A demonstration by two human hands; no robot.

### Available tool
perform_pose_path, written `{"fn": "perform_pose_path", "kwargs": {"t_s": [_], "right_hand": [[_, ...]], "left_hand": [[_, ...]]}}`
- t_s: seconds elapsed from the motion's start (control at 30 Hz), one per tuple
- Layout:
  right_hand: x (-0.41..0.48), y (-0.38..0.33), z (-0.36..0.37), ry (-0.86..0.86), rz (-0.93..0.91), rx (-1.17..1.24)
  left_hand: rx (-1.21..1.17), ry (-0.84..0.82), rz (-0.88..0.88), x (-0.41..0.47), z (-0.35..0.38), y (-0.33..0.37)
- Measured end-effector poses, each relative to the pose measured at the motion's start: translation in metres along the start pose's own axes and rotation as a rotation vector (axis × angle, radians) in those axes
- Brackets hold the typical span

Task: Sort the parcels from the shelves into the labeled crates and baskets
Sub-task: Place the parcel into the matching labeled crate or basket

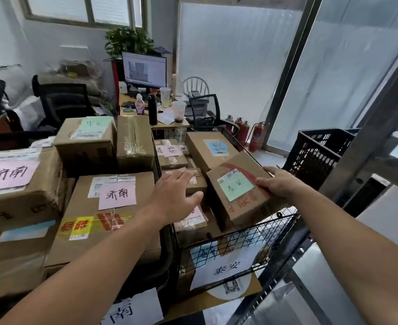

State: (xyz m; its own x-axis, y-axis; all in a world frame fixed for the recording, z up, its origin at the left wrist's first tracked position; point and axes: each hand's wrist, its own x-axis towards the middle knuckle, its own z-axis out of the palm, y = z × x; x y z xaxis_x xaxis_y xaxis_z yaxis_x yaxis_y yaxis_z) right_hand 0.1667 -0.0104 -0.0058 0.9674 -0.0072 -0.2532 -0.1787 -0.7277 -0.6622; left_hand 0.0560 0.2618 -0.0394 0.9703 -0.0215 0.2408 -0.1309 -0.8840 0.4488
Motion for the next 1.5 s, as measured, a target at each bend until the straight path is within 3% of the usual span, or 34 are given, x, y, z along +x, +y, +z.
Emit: {"fn": "perform_pose_path", "kwargs": {"t_s": [0.1,0.23,0.33,0.47,0.63,0.87,1.07,1.23,1.4,1.5], "right_hand": [[0.013,0.012,0.001,-0.046,0.02,-0.03],[0.024,0.03,0.007,0.027,0.02,-0.085],[0.032,0.03,0.02,0.052,-0.114,-0.23],[0.04,0.019,0.038,-0.013,-0.252,-0.44],[0.04,0.02,0.048,-0.183,-0.232,-0.571],[0.058,0.023,0.044,-0.187,-0.232,-0.582],[0.055,0.019,0.068,-0.1,-0.253,-0.635],[0.047,0.019,0.064,-0.065,-0.303,-0.597],[0.029,0.025,0.06,0.21,-0.557,-0.484],[0.004,0.024,0.057,0.265,-0.617,-0.542]], "left_hand": [[-0.019,0.004,-0.035,0.01,0.004,0.003],[-0.065,0.017,-0.088,0.019,0.012,0.004],[-0.071,0.015,-0.122,0.024,0.019,0.005],[-0.041,0.019,-0.152,0.03,0.026,0.009],[-0.012,0.034,-0.186,0.034,0.029,0.012],[0.02,0.025,-0.208,0.038,0.031,0.012],[0.049,-0.091,-0.232,0.033,0.031,0.011],[0.066,-0.08,-0.231,0.024,0.023,0.006],[0.097,-0.016,-0.164,0.022,0.009,0.008],[0.184,-0.021,-0.07,0.019,0.007,0.01]]}}
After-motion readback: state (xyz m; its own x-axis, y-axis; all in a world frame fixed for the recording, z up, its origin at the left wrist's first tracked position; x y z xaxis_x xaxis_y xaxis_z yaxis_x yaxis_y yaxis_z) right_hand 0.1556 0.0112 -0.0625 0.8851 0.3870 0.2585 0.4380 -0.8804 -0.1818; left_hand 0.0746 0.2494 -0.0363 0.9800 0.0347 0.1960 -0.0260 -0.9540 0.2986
